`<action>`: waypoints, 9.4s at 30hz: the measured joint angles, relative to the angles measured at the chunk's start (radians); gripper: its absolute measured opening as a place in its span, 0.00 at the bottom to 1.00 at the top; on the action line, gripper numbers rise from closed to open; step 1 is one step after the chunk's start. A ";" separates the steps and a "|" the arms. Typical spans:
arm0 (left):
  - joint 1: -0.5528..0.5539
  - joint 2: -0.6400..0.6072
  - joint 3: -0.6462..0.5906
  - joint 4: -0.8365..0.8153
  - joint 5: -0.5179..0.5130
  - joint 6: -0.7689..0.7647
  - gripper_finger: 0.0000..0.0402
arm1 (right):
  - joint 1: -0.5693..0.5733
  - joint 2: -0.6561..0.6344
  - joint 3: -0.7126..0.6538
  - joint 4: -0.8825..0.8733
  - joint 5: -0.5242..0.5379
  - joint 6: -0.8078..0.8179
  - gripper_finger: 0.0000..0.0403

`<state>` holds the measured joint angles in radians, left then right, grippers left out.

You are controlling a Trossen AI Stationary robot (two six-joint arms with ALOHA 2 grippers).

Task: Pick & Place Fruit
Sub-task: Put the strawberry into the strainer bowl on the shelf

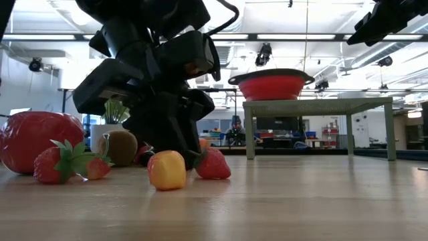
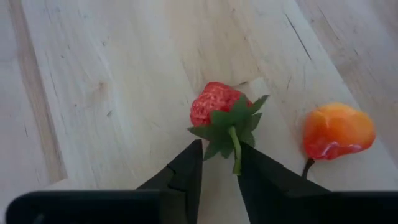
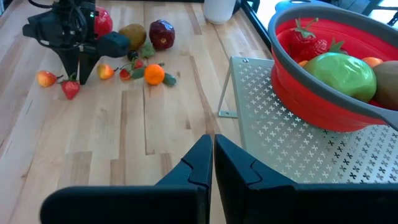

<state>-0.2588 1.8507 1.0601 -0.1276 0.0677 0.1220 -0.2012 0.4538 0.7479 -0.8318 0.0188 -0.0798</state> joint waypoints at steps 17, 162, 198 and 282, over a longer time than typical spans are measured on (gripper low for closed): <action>0.000 -0.001 0.002 0.006 -0.001 -0.003 0.03 | 0.000 0.000 0.000 0.000 0.000 0.000 0.03; 0.307 -0.025 0.760 -1.047 -0.192 0.163 0.33 | 0.000 0.000 0.000 0.000 0.000 0.000 0.03; 0.316 -0.024 0.269 -0.819 -0.057 0.049 0.33 | 0.000 0.000 0.000 0.000 0.000 0.000 0.03; 0.336 -0.023 0.559 -0.734 -0.001 0.182 0.01 | 0.000 0.000 0.000 0.000 0.000 0.000 0.03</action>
<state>0.0769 1.8275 1.6189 -0.8612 0.0666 0.3041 -0.2012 0.4539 0.7479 -0.8318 0.0188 -0.0795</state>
